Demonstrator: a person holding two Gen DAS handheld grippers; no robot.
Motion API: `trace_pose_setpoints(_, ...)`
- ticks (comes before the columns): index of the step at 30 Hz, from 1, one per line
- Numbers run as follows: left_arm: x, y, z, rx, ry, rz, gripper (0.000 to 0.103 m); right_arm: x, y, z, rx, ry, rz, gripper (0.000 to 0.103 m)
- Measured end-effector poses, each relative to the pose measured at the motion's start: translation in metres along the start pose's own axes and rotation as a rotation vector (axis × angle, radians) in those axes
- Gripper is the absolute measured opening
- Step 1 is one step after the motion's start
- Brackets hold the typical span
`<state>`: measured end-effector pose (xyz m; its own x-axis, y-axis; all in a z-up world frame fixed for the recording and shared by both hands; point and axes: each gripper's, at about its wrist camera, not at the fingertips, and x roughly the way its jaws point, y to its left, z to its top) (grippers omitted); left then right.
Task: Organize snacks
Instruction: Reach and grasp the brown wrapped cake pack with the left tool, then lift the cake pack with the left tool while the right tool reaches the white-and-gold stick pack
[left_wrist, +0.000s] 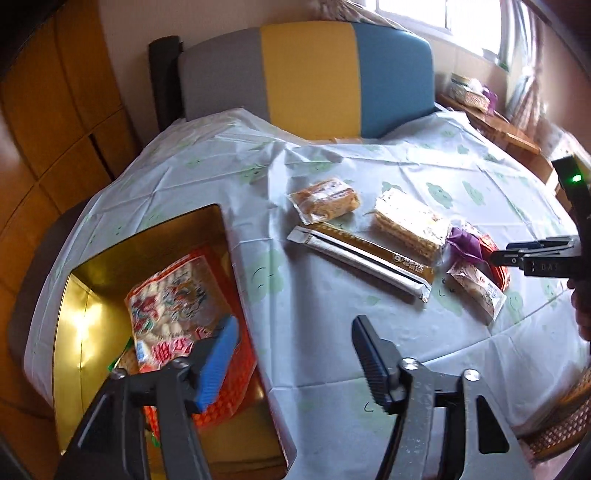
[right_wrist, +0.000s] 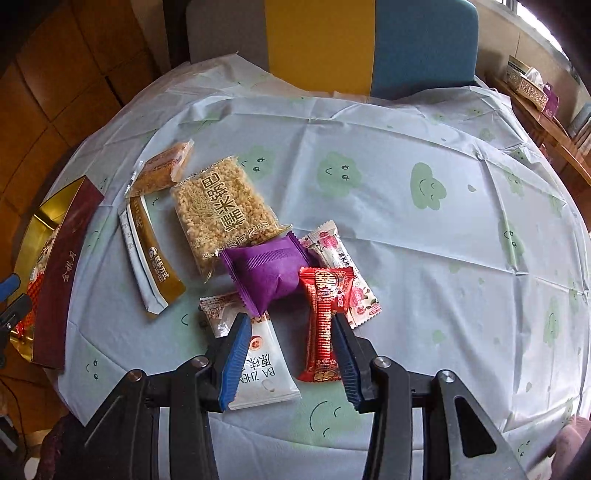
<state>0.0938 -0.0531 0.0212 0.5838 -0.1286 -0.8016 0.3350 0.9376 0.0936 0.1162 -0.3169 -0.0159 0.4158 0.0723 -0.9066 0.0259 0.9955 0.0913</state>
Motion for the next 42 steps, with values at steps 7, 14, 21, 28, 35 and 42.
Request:
trace_pose_setpoints(7,0.030,-0.014,0.038,0.102,0.069,-0.060,0.071,-0.005,-0.010,0.001,0.069,-0.008,0.039,0.045)
trace_pose_setpoints(14,0.077,-0.019,0.076,0.182,0.116,-0.057,0.071,-0.010,-0.011,0.004,0.089,-0.021,0.068,0.045)
trace_pose_setpoints(21,0.122,-0.022,0.111,0.264,0.129,-0.045,0.083,-0.014,-0.013,0.006,0.111,-0.036,0.097,0.045)
trace_pose_setpoints(28,0.161,-0.029,0.134,0.322,0.146,-0.032,0.084,-0.016,-0.011,0.006,0.112,-0.034,0.122,0.046)
trace_pose_setpoints(35,0.187,-0.044,0.145,0.398,0.159,-0.059,0.084,-0.013,-0.014,0.006,0.130,-0.022,0.135,0.046)
trace_pose_setpoints(42,0.187,-0.050,0.143,0.332,0.162,-0.101,0.060,-0.012,-0.016,0.007,0.137,-0.024,0.123,0.046)
